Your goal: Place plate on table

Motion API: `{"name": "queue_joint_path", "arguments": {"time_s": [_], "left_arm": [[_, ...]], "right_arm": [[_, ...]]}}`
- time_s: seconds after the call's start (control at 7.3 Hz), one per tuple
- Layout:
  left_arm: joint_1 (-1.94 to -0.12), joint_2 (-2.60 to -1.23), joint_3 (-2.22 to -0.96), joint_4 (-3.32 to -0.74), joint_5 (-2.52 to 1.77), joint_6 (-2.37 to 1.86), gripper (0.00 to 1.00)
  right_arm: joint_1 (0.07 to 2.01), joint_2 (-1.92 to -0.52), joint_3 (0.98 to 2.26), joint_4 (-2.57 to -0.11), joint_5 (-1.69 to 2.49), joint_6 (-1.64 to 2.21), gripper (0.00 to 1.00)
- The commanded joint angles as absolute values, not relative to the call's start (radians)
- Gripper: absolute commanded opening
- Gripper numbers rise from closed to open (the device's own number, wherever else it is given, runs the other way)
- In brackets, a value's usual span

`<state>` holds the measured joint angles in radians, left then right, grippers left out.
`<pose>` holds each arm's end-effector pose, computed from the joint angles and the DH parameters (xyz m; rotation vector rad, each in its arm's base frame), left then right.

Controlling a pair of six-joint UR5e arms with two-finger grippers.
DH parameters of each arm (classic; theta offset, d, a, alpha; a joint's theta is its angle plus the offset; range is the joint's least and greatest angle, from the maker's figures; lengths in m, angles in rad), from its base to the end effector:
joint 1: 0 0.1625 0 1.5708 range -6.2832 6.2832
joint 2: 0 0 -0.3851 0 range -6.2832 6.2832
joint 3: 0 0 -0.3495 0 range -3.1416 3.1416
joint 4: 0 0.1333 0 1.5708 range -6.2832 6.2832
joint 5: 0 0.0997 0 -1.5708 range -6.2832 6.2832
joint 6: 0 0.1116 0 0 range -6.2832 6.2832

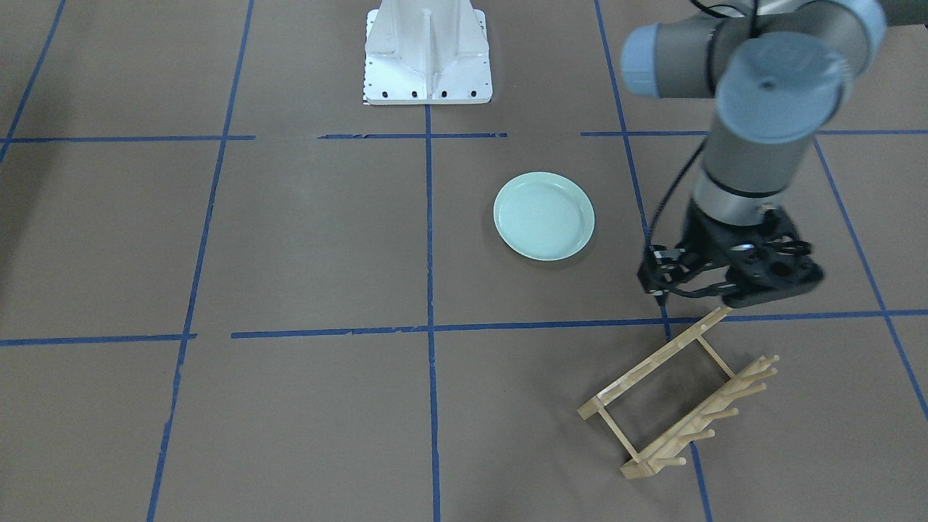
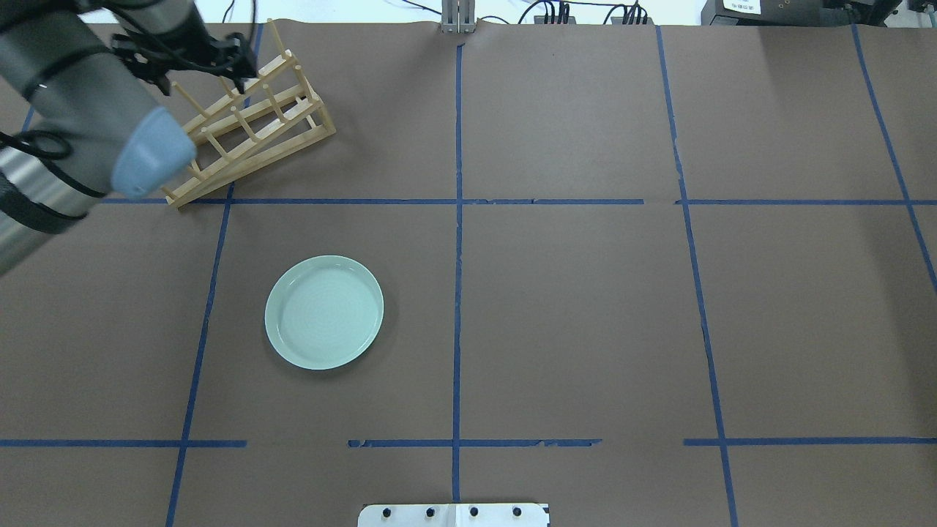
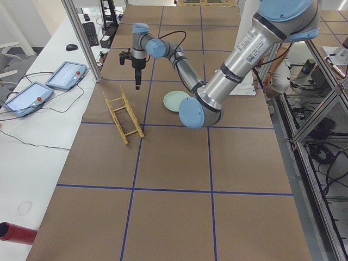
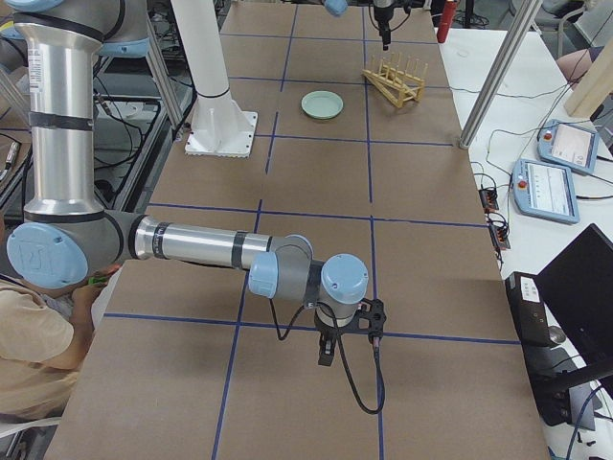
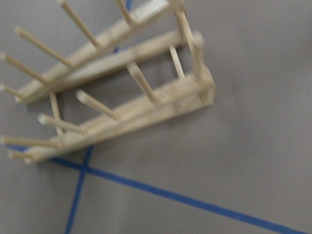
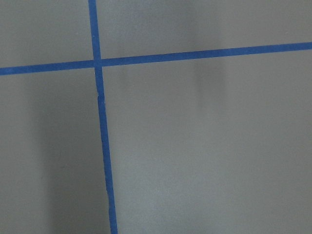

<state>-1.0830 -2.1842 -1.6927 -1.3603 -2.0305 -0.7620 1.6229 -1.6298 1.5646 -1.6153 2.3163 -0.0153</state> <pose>0.2153 -0.5846 0.2795 0.1554 0.6659 -0.1428 0.0792 -0.4126 0.6621 -0.0794 -0.7480 0.0759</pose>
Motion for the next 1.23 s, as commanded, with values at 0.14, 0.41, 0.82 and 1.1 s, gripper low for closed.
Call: {"name": "queue_joint_path", "arguments": {"time_s": [0.14,0.41,0.82,1.1], "left_arm": [[-1.479,-1.839,-1.701,-1.401,-2.259,-0.064,1.00],[-1.671,-1.580,-1.692,-1.416,-2.318,0.237,1.00],[-1.686,-1.431,-1.797,-1.410,-2.304,0.098,1.00],[-1.678,-1.413,-1.773,-1.449,-2.316,0.084,1.00]], "right_arm": [[1.623,-1.631,1.565,-1.615,2.316,-0.015,1.00],[1.623,-1.629,1.565,-1.615,2.316,-0.015,1.00],[1.623,-1.629,1.565,-1.615,2.316,-0.015,1.00],[1.623,-1.631,1.565,-1.615,2.316,-0.015,1.00]]}}
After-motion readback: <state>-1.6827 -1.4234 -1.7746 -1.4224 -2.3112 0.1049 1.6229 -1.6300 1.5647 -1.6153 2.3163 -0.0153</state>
